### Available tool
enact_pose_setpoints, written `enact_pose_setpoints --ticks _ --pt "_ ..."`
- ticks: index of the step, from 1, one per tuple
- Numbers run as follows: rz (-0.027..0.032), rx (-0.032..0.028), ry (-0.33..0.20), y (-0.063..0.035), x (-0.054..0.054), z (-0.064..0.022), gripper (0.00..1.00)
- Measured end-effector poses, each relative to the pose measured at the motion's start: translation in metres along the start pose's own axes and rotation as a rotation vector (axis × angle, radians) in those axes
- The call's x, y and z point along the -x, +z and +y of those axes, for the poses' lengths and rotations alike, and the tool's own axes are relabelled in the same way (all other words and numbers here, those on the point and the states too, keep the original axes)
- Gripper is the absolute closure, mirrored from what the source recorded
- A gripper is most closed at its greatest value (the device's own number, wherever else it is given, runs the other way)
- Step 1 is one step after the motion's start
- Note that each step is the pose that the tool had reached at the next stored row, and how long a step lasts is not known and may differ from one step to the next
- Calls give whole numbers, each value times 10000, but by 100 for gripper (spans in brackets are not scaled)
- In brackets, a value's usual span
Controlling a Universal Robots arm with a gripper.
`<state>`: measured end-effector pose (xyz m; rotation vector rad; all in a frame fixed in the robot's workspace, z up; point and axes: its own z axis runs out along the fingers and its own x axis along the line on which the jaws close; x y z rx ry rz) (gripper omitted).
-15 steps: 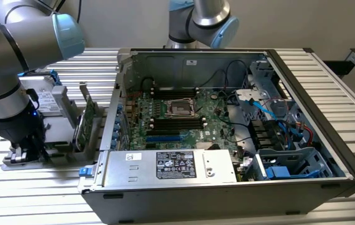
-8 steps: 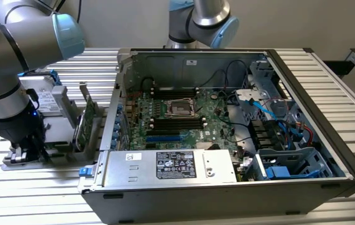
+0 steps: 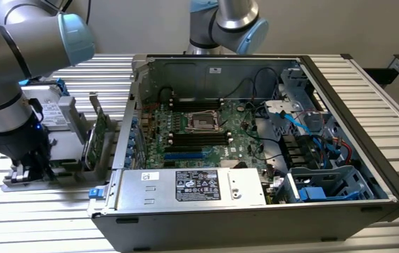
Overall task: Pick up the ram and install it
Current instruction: 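Pick up the ram and move it above insertion slot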
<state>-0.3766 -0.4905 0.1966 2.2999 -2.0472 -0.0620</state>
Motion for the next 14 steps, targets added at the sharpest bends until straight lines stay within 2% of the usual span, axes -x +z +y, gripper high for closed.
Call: enact_pose_setpoints --ticks 14 --pt "0 0 0 -151 -2 11 87"
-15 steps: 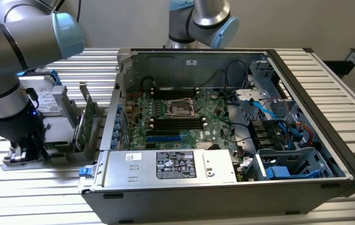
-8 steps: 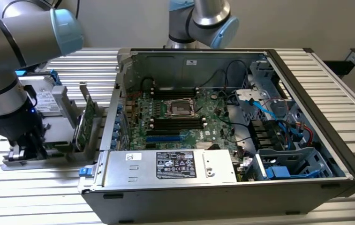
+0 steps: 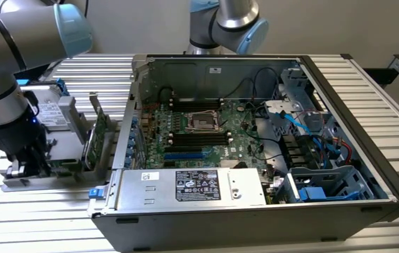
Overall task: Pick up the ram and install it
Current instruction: 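Pick up the ram and move it above insertion slot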
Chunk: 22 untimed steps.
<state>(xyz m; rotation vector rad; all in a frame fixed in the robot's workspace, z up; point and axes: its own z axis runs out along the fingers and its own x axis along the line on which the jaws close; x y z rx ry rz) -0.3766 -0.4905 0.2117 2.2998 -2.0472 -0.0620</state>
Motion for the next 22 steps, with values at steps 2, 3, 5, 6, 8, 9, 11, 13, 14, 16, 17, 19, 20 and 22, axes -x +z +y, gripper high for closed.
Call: enact_pose_setpoints --ticks 2,3,5,6,8,9,11,13,14,16,17,19,20,22 --pt "-1 -1 0 -24 0 2 87" --pt "1 1 0 -40 0 3 87" --pt "0 1 0 -79 -1 6 87" --pt "1 2 0 -102 -1 8 87" --pt "0 4 0 -157 -2 11 87" --pt "0 7 -1 -186 -2 13 87" --pt "-1 14 -2 -245 -4 9 87" --pt "-3 27 0 -307 -6 1 87" --pt "-3 37 -1 -339 -8 -7 87" --pt "-7 61 -1 -405 -11 -27 87" --pt "-9 72 -2 -435 -13 -38 87" --pt "-12 96 -2 -496 -17 -66 87" --pt "-13 110 -2 -525 -19 -80 87" --pt "-15 137 -2 -584 -25 -111 87"
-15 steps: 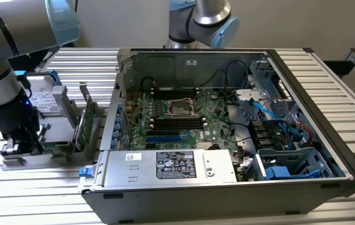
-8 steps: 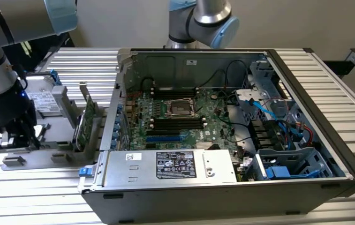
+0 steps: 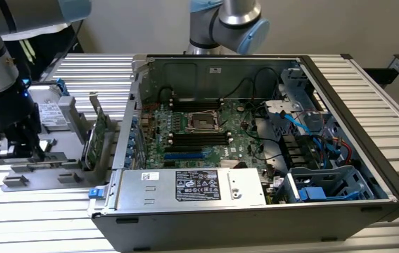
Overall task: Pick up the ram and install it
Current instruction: 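Pick up the ram and move it above insertion slot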
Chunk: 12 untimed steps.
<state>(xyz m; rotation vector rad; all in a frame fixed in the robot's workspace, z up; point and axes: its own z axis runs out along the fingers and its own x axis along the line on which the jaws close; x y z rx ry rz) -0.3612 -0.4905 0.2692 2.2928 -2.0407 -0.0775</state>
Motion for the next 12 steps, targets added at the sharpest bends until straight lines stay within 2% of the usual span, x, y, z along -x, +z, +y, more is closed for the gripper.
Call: enact_pose_setpoints --ticks 7,12 --pt "-10 81 -3 -220 -18 -124 87" --pt "-13 111 -2 -360 -36 -248 87"
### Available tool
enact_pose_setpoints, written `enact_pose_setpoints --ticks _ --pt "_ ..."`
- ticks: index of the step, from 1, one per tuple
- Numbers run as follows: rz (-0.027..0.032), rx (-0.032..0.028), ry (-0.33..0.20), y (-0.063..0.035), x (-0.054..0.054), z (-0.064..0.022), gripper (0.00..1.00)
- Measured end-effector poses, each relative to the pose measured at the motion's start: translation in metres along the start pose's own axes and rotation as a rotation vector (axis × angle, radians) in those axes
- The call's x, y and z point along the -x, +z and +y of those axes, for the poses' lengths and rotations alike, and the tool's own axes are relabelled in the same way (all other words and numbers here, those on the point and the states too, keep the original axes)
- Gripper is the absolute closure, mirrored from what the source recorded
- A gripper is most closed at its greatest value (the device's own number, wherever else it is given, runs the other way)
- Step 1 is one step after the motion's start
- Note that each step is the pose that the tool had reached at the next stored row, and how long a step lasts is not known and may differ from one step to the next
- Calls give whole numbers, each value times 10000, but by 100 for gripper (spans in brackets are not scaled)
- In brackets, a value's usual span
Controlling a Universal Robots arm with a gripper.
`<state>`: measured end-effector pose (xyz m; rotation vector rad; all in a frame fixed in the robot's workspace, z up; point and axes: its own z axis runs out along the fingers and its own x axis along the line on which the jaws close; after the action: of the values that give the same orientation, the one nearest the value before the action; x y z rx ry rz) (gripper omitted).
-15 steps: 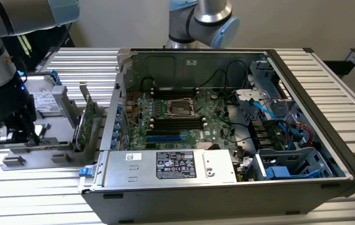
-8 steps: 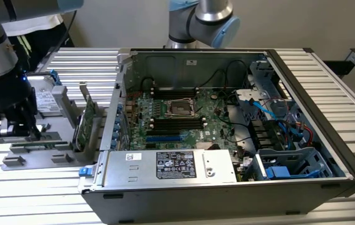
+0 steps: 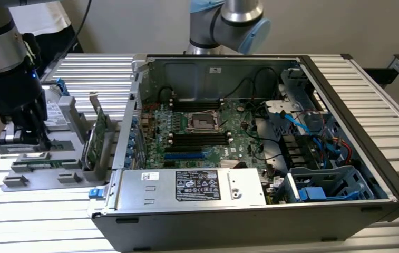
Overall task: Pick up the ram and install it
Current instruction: 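Pick up the ram and move it above insertion slot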
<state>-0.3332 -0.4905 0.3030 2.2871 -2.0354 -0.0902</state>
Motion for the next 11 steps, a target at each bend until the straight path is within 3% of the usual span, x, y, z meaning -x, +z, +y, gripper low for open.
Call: enact_pose_setpoints --ticks 11 --pt "-20 25 -3 -325 -47 -351 87"
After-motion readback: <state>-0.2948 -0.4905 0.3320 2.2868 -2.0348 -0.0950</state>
